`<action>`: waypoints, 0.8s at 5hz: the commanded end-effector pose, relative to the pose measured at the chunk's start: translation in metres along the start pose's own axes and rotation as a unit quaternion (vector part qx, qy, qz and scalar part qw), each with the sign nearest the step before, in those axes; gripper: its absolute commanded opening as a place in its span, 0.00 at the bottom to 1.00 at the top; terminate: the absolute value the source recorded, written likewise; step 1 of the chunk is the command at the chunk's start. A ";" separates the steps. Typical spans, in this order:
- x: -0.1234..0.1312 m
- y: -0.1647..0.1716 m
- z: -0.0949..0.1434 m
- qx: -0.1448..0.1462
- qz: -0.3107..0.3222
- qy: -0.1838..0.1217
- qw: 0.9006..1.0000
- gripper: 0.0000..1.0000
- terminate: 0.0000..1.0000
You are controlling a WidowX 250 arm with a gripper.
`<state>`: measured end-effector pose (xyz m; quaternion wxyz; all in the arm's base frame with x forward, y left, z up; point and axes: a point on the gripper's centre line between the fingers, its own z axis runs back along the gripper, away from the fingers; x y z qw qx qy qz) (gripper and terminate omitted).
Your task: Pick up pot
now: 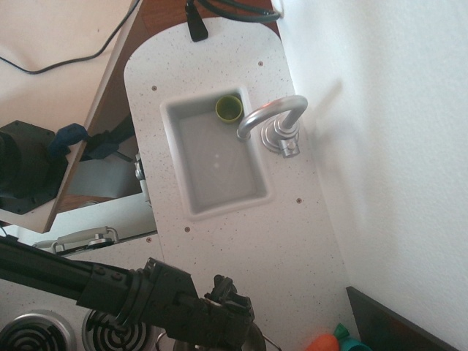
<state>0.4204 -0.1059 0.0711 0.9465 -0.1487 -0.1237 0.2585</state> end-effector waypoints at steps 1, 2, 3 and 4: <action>0.000 0.000 0.005 -0.014 -0.007 -0.014 1.000 0.00 0.00; 0.001 0.000 0.004 -0.020 -0.007 -0.013 1.000 0.00 0.00; 0.001 0.001 0.007 -0.034 -0.006 -0.015 0.999 0.00 0.00; -0.007 0.008 0.021 -0.053 -0.003 -0.026 0.998 0.00 0.00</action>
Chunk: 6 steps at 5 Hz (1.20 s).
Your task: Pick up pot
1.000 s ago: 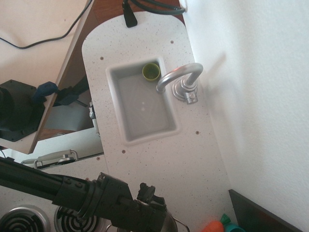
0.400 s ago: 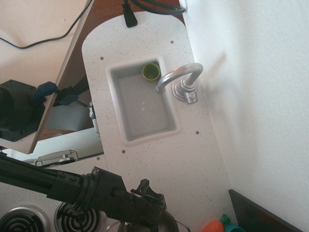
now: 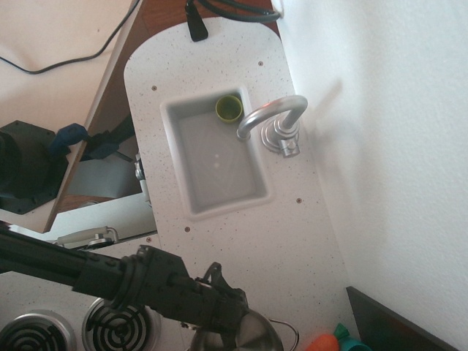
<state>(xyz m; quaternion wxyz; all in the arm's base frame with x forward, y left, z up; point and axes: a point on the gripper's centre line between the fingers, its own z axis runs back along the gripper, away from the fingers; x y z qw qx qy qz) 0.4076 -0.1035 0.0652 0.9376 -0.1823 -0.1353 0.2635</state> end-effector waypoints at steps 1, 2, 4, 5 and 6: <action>-0.001 -0.001 0.036 -0.030 -0.012 -0.031 0.999 0.00 0.00; -0.001 -0.002 0.045 -0.041 -0.019 -0.044 0.998 0.00 0.00; -0.005 0.009 0.084 -0.104 0.003 -0.131 0.986 0.00 0.00; -0.008 0.014 0.092 -0.102 0.015 -0.132 0.986 0.00 0.00; -0.013 0.017 0.087 -0.082 0.019 -0.110 0.990 0.00 0.00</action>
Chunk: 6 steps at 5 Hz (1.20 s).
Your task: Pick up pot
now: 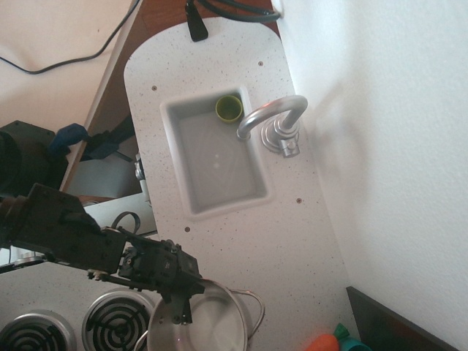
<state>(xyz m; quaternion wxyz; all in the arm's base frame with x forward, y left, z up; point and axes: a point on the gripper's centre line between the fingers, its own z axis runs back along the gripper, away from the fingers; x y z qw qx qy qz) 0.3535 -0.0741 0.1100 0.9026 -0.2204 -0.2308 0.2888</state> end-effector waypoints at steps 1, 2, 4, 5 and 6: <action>0.007 -0.011 0.024 -0.007 0.000 -0.023 1.000 0.00 0.00; 0.007 -0.008 0.047 -0.026 0.001 -0.047 0.999 0.00 0.00; 0.004 0.005 0.074 -0.072 0.023 -0.102 0.992 0.00 0.00; 0.008 0.038 0.096 -0.047 0.111 -0.171 0.978 0.00 0.00; 0.007 0.039 0.098 0.020 0.133 -0.198 0.971 0.00 0.00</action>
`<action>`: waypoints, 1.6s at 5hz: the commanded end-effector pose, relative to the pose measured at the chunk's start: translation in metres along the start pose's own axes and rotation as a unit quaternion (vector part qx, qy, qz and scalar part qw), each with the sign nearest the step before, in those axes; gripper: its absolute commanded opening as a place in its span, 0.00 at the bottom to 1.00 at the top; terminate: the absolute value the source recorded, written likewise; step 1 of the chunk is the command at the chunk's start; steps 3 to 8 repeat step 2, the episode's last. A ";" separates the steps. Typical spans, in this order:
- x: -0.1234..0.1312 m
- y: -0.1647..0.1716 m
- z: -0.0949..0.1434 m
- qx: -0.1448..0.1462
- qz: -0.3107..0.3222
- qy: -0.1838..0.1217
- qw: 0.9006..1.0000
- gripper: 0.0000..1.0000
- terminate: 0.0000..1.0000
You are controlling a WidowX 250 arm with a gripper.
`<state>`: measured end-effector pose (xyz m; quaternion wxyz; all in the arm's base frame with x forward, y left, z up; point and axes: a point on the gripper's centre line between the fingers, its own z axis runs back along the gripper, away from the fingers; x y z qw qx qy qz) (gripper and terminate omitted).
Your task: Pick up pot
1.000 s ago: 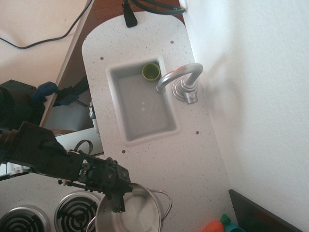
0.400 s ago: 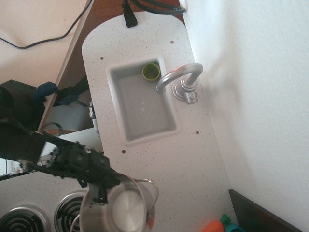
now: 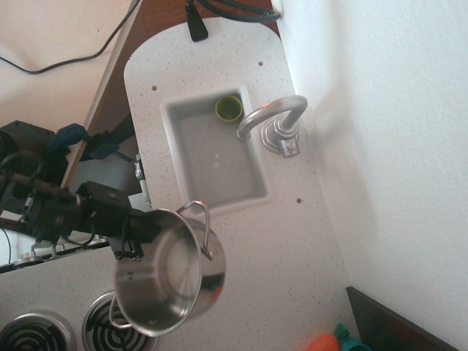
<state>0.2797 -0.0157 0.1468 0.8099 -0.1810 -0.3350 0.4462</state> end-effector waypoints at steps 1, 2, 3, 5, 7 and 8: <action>0.015 -0.017 0.000 0.035 0.011 -0.029 0.999 0.00 0.00; 0.026 -0.014 -0.039 0.045 0.017 0.051 0.998 0.00 1.00; 0.026 -0.014 -0.039 0.045 0.017 0.051 0.998 0.00 1.00; 0.026 -0.014 -0.039 0.045 0.017 0.051 0.998 0.00 1.00; 0.026 -0.014 -0.039 0.045 0.017 0.051 0.998 0.00 1.00; 0.026 -0.014 -0.039 0.045 0.017 0.051 0.998 0.00 1.00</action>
